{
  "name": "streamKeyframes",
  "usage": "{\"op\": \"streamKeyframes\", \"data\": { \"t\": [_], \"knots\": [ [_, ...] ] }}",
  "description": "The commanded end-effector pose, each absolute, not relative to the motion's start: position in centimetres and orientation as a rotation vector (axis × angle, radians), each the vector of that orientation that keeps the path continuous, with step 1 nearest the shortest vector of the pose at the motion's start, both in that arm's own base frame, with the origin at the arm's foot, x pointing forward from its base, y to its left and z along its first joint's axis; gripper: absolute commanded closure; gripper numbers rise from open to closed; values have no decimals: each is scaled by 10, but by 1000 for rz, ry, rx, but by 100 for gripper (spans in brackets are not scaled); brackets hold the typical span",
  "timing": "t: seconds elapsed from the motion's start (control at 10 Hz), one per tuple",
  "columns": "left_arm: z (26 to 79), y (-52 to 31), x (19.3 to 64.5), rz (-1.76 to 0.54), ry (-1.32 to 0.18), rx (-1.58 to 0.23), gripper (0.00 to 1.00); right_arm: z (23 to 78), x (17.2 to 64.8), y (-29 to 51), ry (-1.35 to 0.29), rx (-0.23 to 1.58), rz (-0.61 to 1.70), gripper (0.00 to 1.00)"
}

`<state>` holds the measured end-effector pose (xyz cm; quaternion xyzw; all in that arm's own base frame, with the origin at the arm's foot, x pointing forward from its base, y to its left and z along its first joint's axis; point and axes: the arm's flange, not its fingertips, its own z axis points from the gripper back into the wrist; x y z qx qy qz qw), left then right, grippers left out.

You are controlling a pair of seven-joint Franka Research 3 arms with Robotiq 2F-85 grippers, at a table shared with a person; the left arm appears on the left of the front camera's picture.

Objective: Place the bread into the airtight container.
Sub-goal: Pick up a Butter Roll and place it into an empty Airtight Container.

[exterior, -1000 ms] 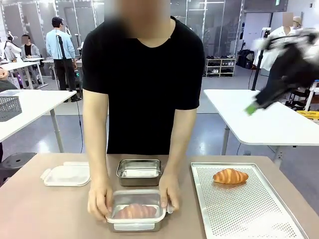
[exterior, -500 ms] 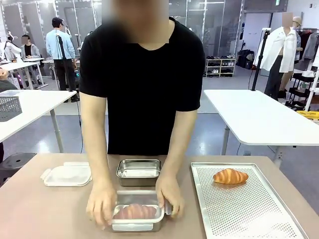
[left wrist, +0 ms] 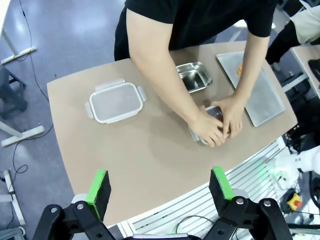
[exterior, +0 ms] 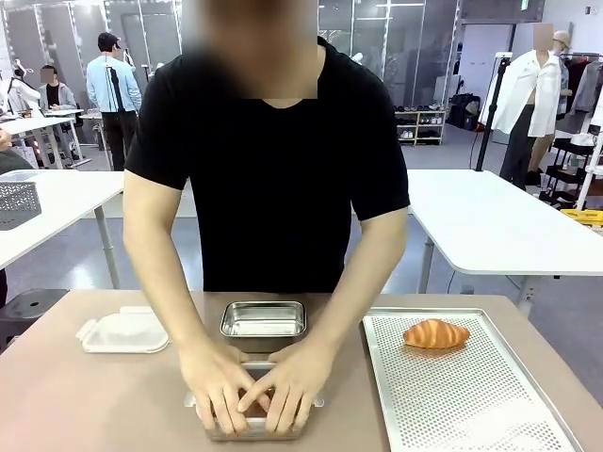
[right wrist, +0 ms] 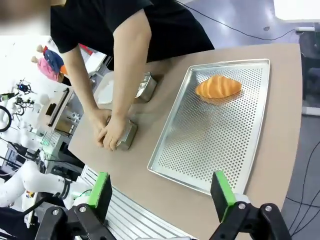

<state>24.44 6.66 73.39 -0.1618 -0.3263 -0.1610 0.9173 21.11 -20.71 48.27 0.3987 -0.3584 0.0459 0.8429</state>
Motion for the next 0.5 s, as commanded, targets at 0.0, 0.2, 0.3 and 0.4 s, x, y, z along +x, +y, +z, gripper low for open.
{"op": "streamKeyframes", "data": {
  "t": [0.0, 0.2, 0.3, 0.4],
  "knots": [
    [736, 67, 244, -343, -672, -329, 0, 484, 207, -207, -773, 839, 114, 0],
    [736, 67, 244, -343, -672, -329, 0, 484, 207, -207, -773, 839, 114, 0],
    [736, 67, 244, -343, -672, -329, 0, 484, 207, -207, -773, 839, 114, 0],
    [736, 67, 244, -343, -672, -329, 0, 484, 207, -207, -773, 839, 114, 0]
  ]
}}
